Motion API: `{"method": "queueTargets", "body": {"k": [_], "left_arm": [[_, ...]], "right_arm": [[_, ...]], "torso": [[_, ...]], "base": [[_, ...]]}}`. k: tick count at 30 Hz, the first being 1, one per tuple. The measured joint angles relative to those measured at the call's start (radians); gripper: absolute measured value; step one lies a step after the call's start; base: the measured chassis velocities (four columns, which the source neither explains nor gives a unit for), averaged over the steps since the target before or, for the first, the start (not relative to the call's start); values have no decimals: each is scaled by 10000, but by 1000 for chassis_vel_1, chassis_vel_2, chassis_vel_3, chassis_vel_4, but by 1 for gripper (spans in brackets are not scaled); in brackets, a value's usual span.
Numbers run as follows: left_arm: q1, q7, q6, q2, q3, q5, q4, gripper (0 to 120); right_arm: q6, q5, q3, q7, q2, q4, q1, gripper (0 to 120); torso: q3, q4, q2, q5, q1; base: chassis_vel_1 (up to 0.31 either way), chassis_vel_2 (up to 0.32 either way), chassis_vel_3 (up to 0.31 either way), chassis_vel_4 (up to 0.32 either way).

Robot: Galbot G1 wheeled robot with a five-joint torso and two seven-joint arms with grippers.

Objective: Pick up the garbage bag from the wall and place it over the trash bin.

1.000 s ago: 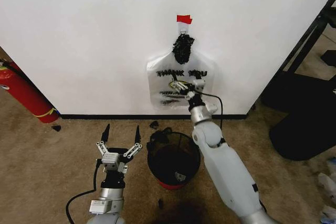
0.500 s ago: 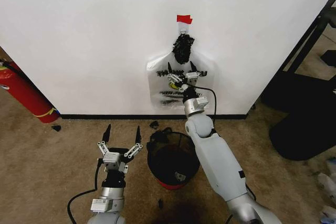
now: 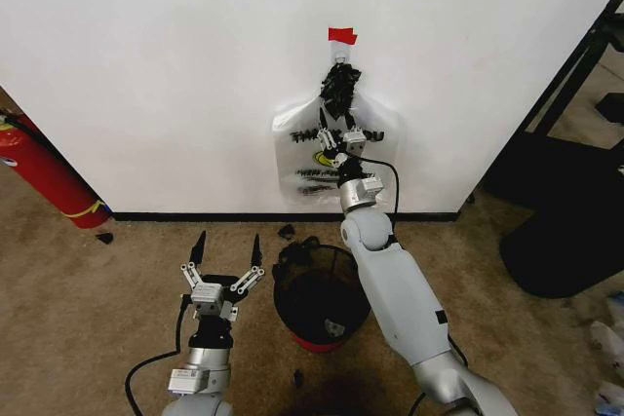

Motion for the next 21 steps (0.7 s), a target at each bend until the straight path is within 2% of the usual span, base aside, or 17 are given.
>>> {"method": "queueTargets", "body": {"k": [6,21], "left_arm": [[-21,0,-20,-20,12,0,75,100],[-34,4,-50,-70,42,33,151,100]], "right_arm": [[-71,11,40,-6,-63,49,17,51],[-194,35,148,-9,-151,34,91,0]], "torso": [[0,0,0,0,0],[0,0,0,0,0]], "base": [[0,0,0,0],[0,0,0,0]]}}
